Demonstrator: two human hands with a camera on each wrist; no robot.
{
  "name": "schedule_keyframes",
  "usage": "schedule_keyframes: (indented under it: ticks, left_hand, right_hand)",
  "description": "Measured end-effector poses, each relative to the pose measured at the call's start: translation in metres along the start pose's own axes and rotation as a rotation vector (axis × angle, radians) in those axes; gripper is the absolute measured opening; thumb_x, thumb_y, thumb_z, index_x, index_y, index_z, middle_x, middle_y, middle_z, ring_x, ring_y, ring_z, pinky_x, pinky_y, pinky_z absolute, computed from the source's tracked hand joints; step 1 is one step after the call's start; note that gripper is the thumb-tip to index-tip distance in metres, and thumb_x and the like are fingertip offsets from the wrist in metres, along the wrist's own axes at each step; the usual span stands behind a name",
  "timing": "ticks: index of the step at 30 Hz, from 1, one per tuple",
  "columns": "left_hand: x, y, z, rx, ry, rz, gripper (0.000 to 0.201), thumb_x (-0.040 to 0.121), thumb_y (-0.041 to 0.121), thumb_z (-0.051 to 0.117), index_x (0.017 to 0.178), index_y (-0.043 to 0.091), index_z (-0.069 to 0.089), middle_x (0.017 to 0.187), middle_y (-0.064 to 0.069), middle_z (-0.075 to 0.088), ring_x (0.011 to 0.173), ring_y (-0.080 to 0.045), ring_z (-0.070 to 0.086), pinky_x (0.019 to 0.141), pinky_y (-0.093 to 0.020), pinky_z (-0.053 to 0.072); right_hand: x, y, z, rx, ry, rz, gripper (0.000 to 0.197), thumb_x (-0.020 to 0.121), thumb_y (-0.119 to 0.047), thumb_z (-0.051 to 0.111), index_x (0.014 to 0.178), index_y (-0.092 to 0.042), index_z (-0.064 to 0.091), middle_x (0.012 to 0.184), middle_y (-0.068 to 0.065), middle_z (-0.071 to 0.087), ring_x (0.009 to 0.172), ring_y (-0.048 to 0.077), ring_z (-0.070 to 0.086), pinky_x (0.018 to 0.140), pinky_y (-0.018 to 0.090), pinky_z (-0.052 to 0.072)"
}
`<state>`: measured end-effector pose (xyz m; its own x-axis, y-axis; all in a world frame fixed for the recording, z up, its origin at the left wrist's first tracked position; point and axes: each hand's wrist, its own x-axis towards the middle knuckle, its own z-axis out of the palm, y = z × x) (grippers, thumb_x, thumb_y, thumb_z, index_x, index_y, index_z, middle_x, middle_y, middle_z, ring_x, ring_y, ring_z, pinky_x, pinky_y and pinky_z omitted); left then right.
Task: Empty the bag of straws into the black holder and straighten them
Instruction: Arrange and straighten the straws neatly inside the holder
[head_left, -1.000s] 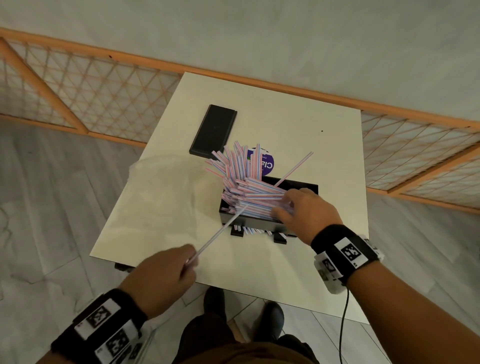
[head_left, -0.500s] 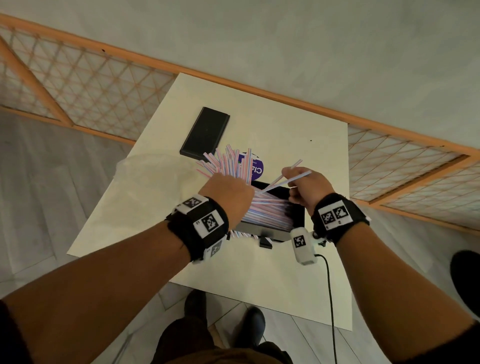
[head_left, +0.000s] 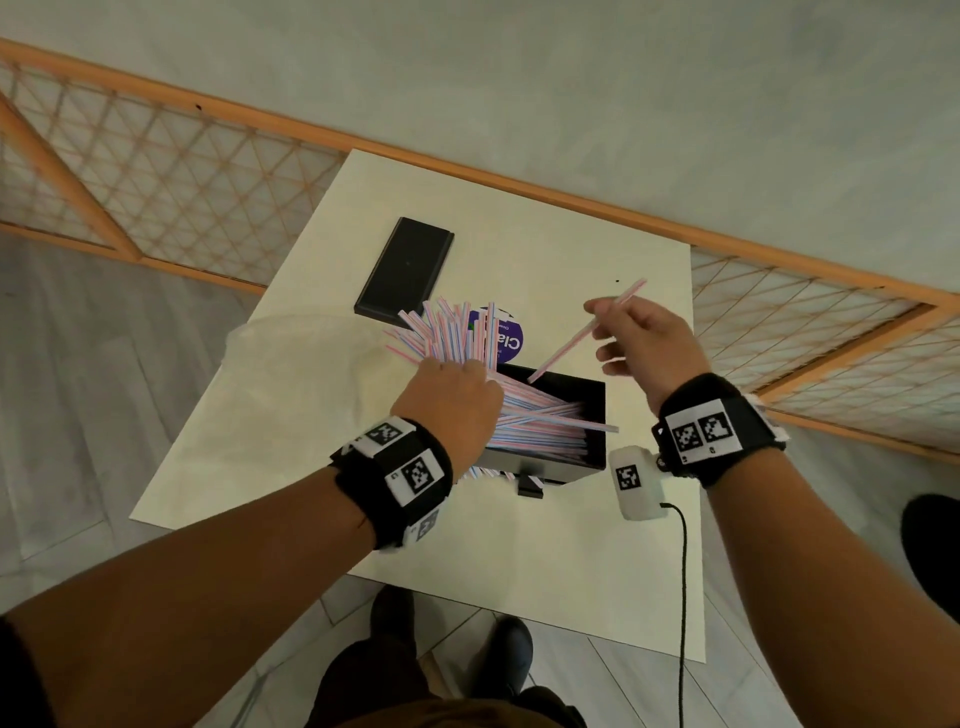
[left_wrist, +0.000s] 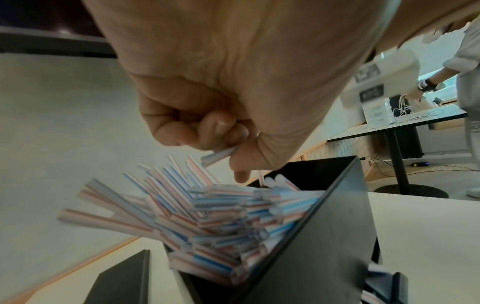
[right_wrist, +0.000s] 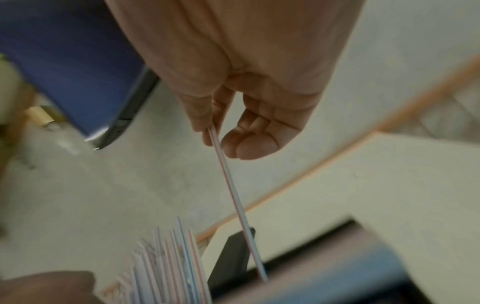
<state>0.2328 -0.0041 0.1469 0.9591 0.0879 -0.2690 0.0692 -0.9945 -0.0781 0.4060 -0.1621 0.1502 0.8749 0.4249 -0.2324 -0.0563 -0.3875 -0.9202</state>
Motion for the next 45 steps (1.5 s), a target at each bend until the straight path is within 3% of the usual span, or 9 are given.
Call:
schedule_keyframes:
  ticks: [7,12,17,22,25,29,33,38,45]
  left_hand:
    - [0.020,0.002,0.014,-0.100,0.043,-0.008,0.028,0.093,0.012,0.057,0.121,0.016,0.053,0.112,-0.006,0.059,0.098,-0.026,0.062,0.087,-0.038,0.042]
    - [0.011,-0.015,0.022,-0.200,0.175,-0.020,0.029,0.094,0.022,0.053,0.123,0.019,0.055,0.112,-0.004,0.057,0.098,-0.027,0.061,0.084,-0.039,0.043]
    - [-0.012,-0.034,0.040,-0.574,0.293,-0.184,0.027,0.095,0.023,0.051,0.120,0.017,0.058,0.114,-0.003,0.052,0.093,-0.026,0.058,0.074,-0.036,0.048]
    - [-0.025,-0.022,0.055,-0.838,0.435,-0.141,0.058,0.089,0.043,0.061,0.140,0.021,0.045,0.129,0.001,0.047,0.113,-0.019,0.050,0.089,-0.037,0.053]
    - [-0.021,-0.010,0.064,-0.603,0.434,0.000,0.079,0.084,0.065,0.065,0.149,0.026,0.043,0.145,-0.003,0.042,0.132,-0.023,0.042,0.101,-0.034,0.047]
    - [-0.005,0.000,0.082,-0.355,0.374,0.025,0.081,0.091,0.063,0.058,0.157,0.022,0.034,0.162,-0.014,0.031,0.150,-0.035,0.028,0.122,-0.052,0.030]
    - [0.004,0.003,0.093,-0.296,0.395,-0.006,0.072,0.092,0.054,0.060,0.151,0.015,0.045,0.160,-0.017,0.039,0.149,-0.038,0.035,0.119,-0.060,0.031]
    - [0.010,-0.003,0.103,-0.237,0.383,-0.014,0.063,0.096,0.051,0.037,0.145,0.014,0.053,0.149,-0.017,0.052,0.141,-0.036,0.046,0.120,-0.058,0.030]
    - [0.014,-0.003,0.116,-0.252,0.478,0.021,0.053,0.086,0.037,0.061,0.132,0.011,0.062,0.134,-0.017,0.060,0.131,-0.038,0.055,0.118,-0.060,0.032]
  right_hand:
    - [-0.036,-0.066,-0.007,-0.557,-0.084,-0.516,0.029,0.101,-0.046,0.053,0.103,-0.025,0.073,0.099,-0.005,0.070,0.085,0.015,0.064,0.076,0.037,0.053]
    - [-0.047,-0.049,0.031,-0.887,-0.381,-0.522,0.029,0.101,-0.048,0.049,0.089,-0.027,0.065,0.082,-0.005,0.060,0.078,0.016,0.056,0.072,0.034,0.045]
    - [-0.041,-0.011,0.067,-1.234,-0.528,-0.377,0.034,0.100,-0.050,0.050,0.116,-0.025,0.066,0.101,0.003,0.058,0.088,0.023,0.060,0.069,0.030,0.041]
    - [-0.030,-0.002,0.069,-1.107,-0.428,-0.278,0.037,0.091,-0.052,0.060,0.110,-0.020,0.060,0.106,0.001,0.057,0.089,0.021,0.057,0.076,0.033,0.047]
    - [-0.018,0.005,0.071,-1.136,-0.483,-0.156,0.026,0.092,-0.041,0.055,0.106,-0.019,0.054,0.099,0.001,0.059,0.084,0.021,0.057,0.071,0.031,0.044]
    - [-0.012,0.015,0.079,-1.110,-0.598,-0.148,0.030,0.094,-0.040,0.046,0.110,-0.017,0.059,0.099,0.002,0.065,0.090,0.022,0.065,0.077,0.036,0.052]
    - [-0.008,0.013,0.083,-1.087,-0.614,-0.137,0.025,0.101,-0.024,0.043,0.102,-0.009,0.063,0.100,0.009,0.067,0.090,0.027,0.061,0.081,0.036,0.049]
    - [0.006,0.008,0.087,-1.007,-0.438,-0.113,0.030,0.101,-0.019,0.038,0.085,-0.011,0.063,0.090,0.008,0.064,0.084,0.026,0.057,0.072,0.030,0.039]
    - [0.011,0.018,0.111,-0.843,-0.534,0.150,0.030,0.108,-0.024,0.032,0.109,-0.008,0.057,0.107,0.017,0.062,0.106,0.035,0.060,0.079,0.029,0.036]
